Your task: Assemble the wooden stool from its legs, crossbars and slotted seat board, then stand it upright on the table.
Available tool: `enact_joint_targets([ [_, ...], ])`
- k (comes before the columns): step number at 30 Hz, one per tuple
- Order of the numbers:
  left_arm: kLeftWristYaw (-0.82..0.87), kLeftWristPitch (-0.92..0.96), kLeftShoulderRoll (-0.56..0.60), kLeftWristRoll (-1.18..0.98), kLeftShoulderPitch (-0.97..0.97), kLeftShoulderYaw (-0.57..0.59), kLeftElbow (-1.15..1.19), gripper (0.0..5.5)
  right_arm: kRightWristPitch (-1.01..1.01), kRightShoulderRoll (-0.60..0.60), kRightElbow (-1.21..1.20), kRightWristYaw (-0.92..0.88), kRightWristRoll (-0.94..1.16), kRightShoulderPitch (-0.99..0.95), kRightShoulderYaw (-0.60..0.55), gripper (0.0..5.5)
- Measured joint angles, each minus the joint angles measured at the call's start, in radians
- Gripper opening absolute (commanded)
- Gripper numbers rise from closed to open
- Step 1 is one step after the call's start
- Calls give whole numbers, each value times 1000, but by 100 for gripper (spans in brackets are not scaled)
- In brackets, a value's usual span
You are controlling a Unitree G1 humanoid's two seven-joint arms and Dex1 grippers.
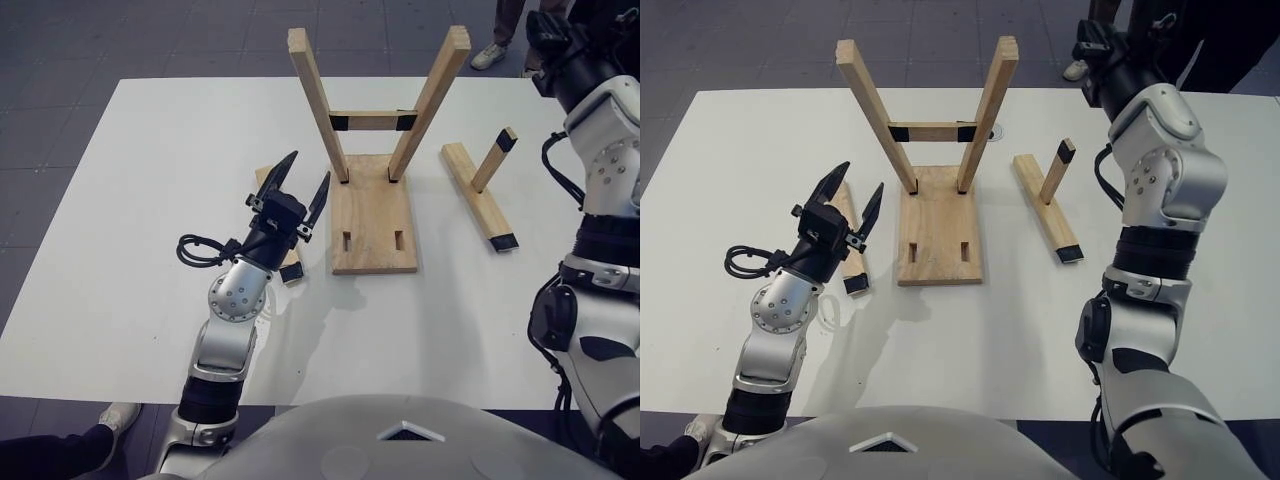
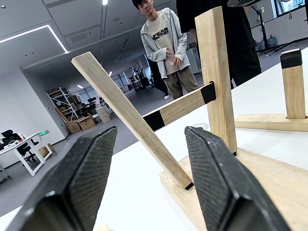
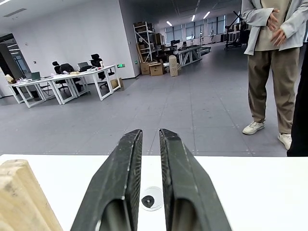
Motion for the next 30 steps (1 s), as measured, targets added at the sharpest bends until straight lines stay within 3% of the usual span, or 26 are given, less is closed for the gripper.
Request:
enact_joint_targets([
  [17, 1, 0, 0, 0, 3, 2, -1, 262, -70, 29, 12, 15, -66, -46, 20, 63],
  [21, 1, 0, 0, 0, 8, 1, -2, 262, -72, 16, 11, 39, -95, 40, 42, 63],
  [24, 2, 0, 0, 1, 20, 0, -2, 262, -129, 3, 102, 69, -138, 131, 64, 63],
  [30, 1, 1, 1, 0, 23, -5, -3, 262, -198, -21, 214, 116, -148, 104, 60, 63],
])
